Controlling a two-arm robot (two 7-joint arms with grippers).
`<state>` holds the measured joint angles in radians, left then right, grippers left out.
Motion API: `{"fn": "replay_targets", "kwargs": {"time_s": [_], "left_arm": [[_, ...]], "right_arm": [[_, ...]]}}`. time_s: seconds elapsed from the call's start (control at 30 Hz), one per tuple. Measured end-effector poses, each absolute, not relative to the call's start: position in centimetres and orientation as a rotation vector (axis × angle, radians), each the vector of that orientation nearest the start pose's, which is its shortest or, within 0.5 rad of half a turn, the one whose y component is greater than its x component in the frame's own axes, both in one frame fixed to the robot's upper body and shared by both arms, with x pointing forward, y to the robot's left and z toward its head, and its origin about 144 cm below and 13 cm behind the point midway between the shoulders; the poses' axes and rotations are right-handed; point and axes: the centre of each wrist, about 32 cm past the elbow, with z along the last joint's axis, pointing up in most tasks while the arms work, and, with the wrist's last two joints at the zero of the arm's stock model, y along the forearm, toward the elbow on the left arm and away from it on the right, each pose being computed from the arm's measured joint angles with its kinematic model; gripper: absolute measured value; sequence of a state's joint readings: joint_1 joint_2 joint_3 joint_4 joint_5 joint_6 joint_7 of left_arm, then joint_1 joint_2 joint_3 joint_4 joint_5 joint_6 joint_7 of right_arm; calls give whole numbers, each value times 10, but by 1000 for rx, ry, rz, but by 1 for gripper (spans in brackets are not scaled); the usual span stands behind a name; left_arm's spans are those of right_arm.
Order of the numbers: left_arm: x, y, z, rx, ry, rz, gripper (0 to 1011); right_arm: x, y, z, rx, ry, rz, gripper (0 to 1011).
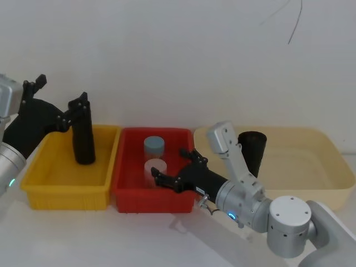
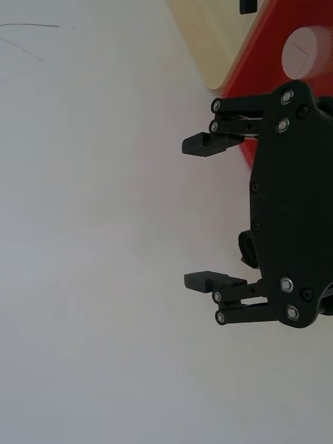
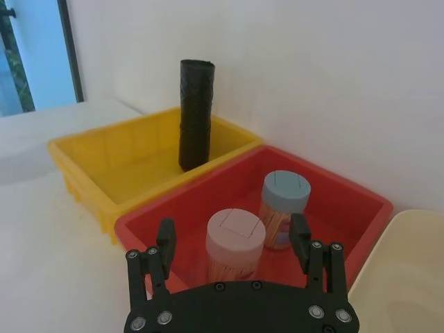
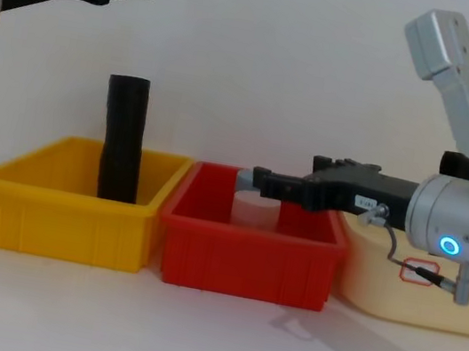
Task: Pick up the garbage bag with the one hand and transfer it to the other hand.
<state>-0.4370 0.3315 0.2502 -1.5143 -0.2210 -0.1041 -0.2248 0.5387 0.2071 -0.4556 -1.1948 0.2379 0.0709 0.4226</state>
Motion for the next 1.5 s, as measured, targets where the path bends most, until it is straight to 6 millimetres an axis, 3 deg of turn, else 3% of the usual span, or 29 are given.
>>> {"fn": "replay_targets", "kwargs": {"time_s": [1.5], "left_arm": [[556, 254, 1281, -147, -444, 1119, 1002]], "right_arm": [[623, -157, 1204, -295, -36, -873, 1001]]}}
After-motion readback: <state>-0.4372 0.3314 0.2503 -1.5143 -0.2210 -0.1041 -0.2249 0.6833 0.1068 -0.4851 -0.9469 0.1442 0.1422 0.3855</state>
